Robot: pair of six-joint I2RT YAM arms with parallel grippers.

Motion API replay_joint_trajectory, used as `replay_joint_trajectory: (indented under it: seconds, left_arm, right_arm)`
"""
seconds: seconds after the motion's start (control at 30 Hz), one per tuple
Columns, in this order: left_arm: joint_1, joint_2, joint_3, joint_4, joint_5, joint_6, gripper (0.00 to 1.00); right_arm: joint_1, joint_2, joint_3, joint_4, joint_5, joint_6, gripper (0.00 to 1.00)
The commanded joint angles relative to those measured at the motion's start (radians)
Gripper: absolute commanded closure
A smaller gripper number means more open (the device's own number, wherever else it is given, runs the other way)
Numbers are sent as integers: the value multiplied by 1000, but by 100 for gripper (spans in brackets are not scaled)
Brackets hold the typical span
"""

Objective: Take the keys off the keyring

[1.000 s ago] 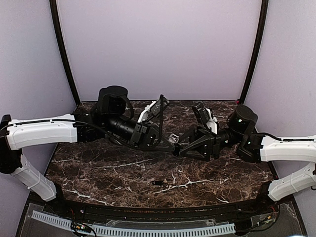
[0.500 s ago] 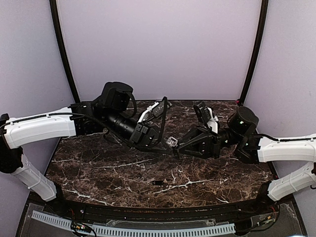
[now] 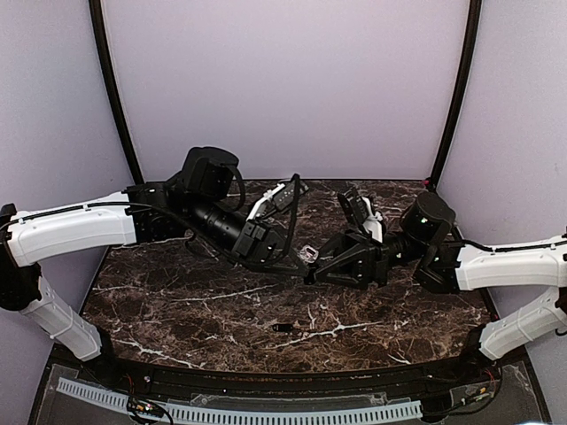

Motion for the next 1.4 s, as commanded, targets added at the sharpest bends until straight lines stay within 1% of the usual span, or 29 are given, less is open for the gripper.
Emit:
replay_joint_trajectory:
  seconds: [0.0, 0.13, 0.17, 0.23, 0.3, 0.5, 0.8, 0.97, 1.03, 1.23, 1.37]
  left_arm:
    - [3, -2, 35, -7, 21, 9, 100]
    - [4, -7, 38, -8, 22, 12, 100]
    - [4, -9, 38, -7, 21, 12, 100]
    - [4, -12, 36, -7, 19, 12, 100]
    - [4, -14, 34, -4, 20, 8, 100]
    - [6, -31, 32, -2, -4, 9, 100]
    - [23, -58, 5, -16, -17, 27, 100]
    - [23, -55, 18, -69, -19, 79, 100]
    - [23, -57, 28, -94, -42, 105, 100]
    - [23, -68, 36, -130, -89, 177, 100]
    - [22, -73, 36, -167, -126, 229, 100]
  right_arm:
    - [12, 6, 30, 37, -14, -7, 60]
    - [12, 3, 29, 24, -8, -17, 81]
    - [12, 3, 28, 19, -6, -21, 84]
    - [12, 2, 25, 15, -4, -22, 93]
    - [12, 0, 22, 21, 0, -17, 99]
    - [12, -19, 11, 18, 14, -24, 100]
    - [10, -112, -34, 3, 167, -55, 100]
    - [10, -146, -19, -90, 232, -112, 100]
    - [11, -147, -7, -122, 235, -122, 100]
    - [10, -155, -21, -119, 255, -123, 100]
    - [10, -165, -26, -133, 305, -128, 100]
